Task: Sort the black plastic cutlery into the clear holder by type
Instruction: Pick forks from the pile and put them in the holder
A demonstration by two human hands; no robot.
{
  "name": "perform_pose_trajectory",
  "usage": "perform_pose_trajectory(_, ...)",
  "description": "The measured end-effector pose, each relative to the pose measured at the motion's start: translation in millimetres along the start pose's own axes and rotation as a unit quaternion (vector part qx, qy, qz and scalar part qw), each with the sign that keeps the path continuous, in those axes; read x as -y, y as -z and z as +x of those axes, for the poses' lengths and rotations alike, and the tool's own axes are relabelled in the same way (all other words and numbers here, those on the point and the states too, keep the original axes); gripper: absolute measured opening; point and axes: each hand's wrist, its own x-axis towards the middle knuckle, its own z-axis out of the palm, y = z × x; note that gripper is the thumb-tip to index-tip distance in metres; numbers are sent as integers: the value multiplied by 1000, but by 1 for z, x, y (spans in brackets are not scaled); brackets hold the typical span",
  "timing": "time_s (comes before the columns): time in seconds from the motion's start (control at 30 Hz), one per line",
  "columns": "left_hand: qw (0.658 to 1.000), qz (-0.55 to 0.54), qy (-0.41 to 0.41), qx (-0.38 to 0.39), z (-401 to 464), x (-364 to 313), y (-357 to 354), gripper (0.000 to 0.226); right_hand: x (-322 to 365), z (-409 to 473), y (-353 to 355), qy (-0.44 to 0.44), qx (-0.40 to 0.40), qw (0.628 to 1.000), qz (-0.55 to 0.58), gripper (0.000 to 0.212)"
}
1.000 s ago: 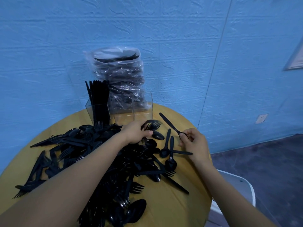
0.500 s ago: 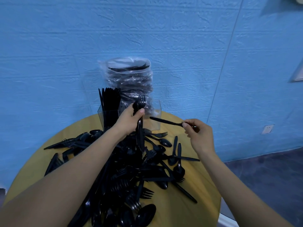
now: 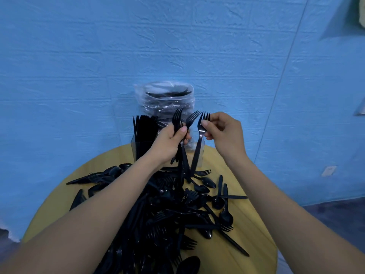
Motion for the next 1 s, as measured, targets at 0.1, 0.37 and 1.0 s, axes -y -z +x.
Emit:
perform_pose_trajectory(0.1, 999, -35, 7, 8, -6, -5, -4, 16, 1, -4, -13, -34, -9, 997, 70, 4)
perform_pose_trajectory(0.37, 971, -194, 113, 83, -24, -18, 0, 22, 1, -15, -20, -64, 27, 977, 201, 20)
perform_pose_trajectory(1.0, 981, -114, 159, -13, -25, -20, 13, 28, 10, -15, -22, -37, 105, 992, 65, 18)
